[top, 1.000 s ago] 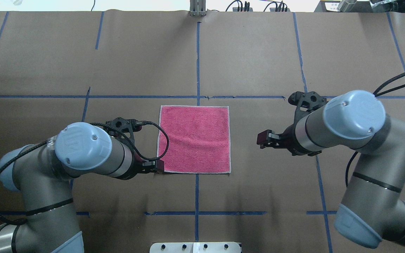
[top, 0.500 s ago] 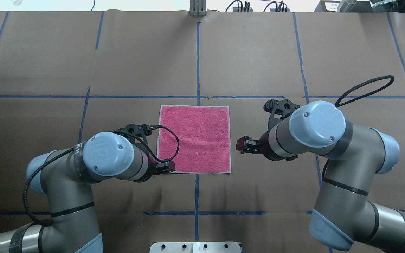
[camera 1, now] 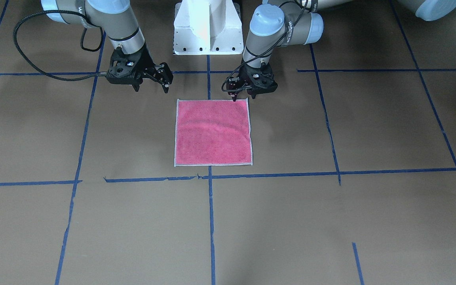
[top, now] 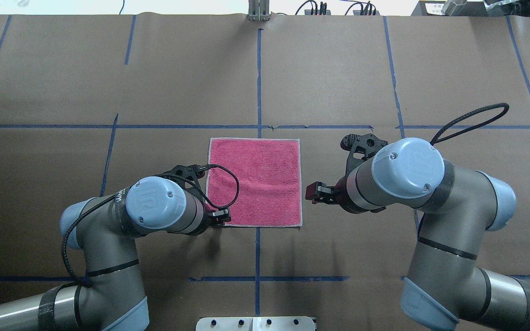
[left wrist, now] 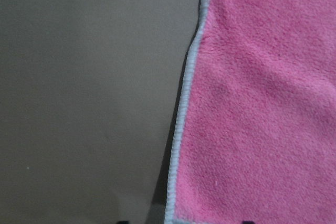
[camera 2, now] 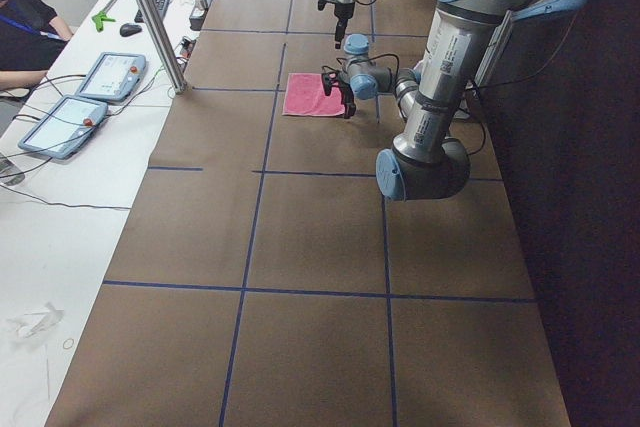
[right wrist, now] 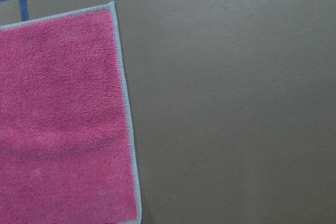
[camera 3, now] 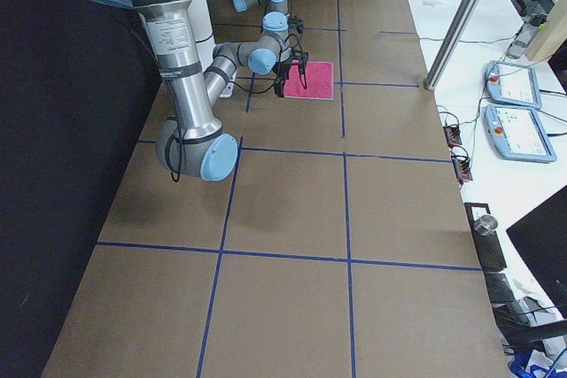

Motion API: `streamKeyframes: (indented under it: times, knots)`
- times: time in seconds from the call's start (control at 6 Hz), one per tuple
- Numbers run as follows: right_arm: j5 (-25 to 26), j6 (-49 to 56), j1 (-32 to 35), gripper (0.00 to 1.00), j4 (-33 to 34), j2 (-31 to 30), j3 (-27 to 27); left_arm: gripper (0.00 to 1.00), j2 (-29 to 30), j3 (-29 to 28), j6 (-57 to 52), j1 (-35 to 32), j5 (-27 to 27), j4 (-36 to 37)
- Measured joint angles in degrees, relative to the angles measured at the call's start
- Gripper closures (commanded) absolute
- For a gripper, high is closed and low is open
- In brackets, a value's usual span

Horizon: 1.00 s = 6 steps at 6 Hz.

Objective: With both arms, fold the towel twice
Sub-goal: 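Lower both grippers to the towel's two nearest corners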

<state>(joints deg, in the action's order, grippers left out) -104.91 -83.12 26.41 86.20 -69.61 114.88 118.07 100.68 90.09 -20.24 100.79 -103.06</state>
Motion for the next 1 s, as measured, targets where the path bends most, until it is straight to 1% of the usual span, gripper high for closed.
streamKeyframes:
  times: [0.17, 0.33, 0.5, 0.67, 0.83, 1.0]
  knots:
    - [0.07, -0.01, -0.08, 0.0, 0.02, 0.0, 0.0, 0.94, 0.03, -0.16, 0.09, 0.01, -0.04, -0.03]
    - [0.12, -0.02, -0.11, 0.0, 0.02, 0.0, 0.0, 1.0, 0.05, -0.17, 0.07, 0.0, -0.03, -0.04]
    - [0.14, -0.02, -0.21, 0.01, 0.02, 0.0, 0.0, 1.0, 0.05, -0.09, -0.01, -0.04, -0.02, -0.04]
    - [0.7, -2.92, -0.98, 0.02, 0.02, 0.1, -0.24, 1.0, 0.09, 0.09, -0.04, -0.05, -0.02, -0.04]
    - [2.94, -9.44, -2.94, 0.1, 0.13, 1.15, -1.4, 1.0, 0.1, 0.27, -0.02, -0.06, 0.01, -0.04]
    - [5.44, -16.28, -4.99, 0.19, 0.26, 3.21, -3.83, 1.0, 0.08, 0.35, -0.01, -0.1, 0.02, -0.06]
